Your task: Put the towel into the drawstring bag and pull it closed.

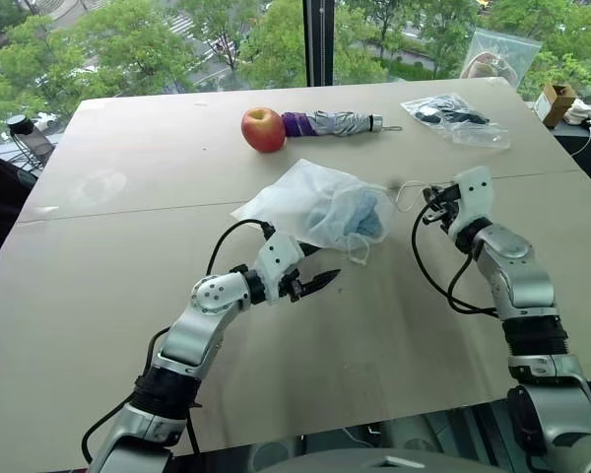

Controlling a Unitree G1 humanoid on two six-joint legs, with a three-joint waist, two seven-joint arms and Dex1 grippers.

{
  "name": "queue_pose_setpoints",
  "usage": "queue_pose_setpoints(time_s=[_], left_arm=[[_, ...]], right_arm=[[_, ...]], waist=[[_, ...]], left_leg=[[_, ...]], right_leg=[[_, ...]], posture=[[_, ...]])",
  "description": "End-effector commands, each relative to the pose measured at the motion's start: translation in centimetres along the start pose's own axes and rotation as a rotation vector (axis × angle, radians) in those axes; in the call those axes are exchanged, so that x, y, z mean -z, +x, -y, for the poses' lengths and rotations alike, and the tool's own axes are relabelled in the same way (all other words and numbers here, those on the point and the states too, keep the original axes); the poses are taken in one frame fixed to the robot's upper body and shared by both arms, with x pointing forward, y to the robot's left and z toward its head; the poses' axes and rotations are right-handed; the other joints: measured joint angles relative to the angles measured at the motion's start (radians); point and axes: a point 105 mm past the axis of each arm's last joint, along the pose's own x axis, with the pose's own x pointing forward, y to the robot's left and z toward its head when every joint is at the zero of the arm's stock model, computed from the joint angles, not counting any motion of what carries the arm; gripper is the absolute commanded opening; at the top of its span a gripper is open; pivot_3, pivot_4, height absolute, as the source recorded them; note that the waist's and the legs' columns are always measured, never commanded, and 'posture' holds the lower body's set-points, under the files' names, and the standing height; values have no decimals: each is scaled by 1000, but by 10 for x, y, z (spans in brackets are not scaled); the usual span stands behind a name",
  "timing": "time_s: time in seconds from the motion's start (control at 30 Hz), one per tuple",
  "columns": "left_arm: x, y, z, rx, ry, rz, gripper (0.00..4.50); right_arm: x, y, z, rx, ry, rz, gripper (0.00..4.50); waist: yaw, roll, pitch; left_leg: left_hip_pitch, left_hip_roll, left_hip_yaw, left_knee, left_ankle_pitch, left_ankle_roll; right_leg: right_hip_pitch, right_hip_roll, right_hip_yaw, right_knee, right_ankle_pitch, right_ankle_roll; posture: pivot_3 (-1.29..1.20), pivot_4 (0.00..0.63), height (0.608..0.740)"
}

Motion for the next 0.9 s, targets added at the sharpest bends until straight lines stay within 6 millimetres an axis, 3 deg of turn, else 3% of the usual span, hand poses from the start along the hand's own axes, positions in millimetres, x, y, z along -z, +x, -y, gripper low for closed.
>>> queue_pose_setpoints(time_s=[0.03, 0.7, 0.8, 0.9], left_arm=[[-5, -1, -7, -21, 42, 29, 2975], [-3, 55, 5, 83, 56, 91, 2975], [-3, 55, 3, 69, 40, 96, 1811], [-3, 53, -3, 19, 47, 100, 81]], right_arm=[[-19, -4, 5, 22, 3, 68, 0], [-18, -4, 2, 22, 1, 65, 0], [-18, -5, 2, 24, 2, 65, 0], [-18, -5, 3, 27, 3, 65, 0]], waist=[[0, 0, 0], [0, 0, 0], [0, 0, 0], [0, 0, 0]], left_leg=[[0, 0, 0, 0, 0, 0], [0, -1, 0, 1, 0, 0], [0, -1, 0, 1, 0, 0], [0, -1, 0, 1, 0, 0]], right_leg=[[0, 0, 0, 0, 0, 0], [0, 0, 0, 0, 0, 0], [0, 0, 0, 0, 0, 0], [0, 0, 0, 0, 0, 0]], posture=[[0, 150, 740], [0, 150, 740], [0, 150, 740], [0, 150, 740]])
